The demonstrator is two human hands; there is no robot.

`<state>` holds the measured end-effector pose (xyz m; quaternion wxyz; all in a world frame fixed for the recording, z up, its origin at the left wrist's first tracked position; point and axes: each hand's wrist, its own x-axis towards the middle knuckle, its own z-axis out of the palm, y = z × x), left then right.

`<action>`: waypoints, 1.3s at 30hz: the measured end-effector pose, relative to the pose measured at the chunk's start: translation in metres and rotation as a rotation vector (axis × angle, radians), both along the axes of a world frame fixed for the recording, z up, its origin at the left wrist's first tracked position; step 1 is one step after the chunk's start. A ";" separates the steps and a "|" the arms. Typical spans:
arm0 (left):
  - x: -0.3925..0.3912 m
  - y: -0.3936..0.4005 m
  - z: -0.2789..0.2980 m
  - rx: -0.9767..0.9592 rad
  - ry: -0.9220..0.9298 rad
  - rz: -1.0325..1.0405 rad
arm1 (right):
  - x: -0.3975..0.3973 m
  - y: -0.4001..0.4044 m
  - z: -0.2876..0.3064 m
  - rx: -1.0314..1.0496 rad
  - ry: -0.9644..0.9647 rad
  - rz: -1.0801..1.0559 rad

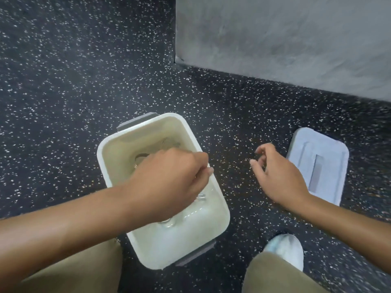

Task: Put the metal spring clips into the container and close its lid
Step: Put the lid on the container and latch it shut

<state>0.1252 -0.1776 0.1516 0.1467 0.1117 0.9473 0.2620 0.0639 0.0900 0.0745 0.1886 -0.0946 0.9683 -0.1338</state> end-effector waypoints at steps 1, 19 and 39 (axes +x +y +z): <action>-0.001 0.006 0.000 -0.006 0.009 -0.027 | -0.003 0.014 -0.011 0.096 -0.001 -0.020; 0.016 0.025 -0.012 -0.015 -0.043 -0.058 | -0.022 0.098 -0.074 0.597 -0.159 -0.216; 0.022 -0.050 0.001 -0.080 0.005 0.169 | 0.018 -0.048 0.069 0.148 0.105 0.065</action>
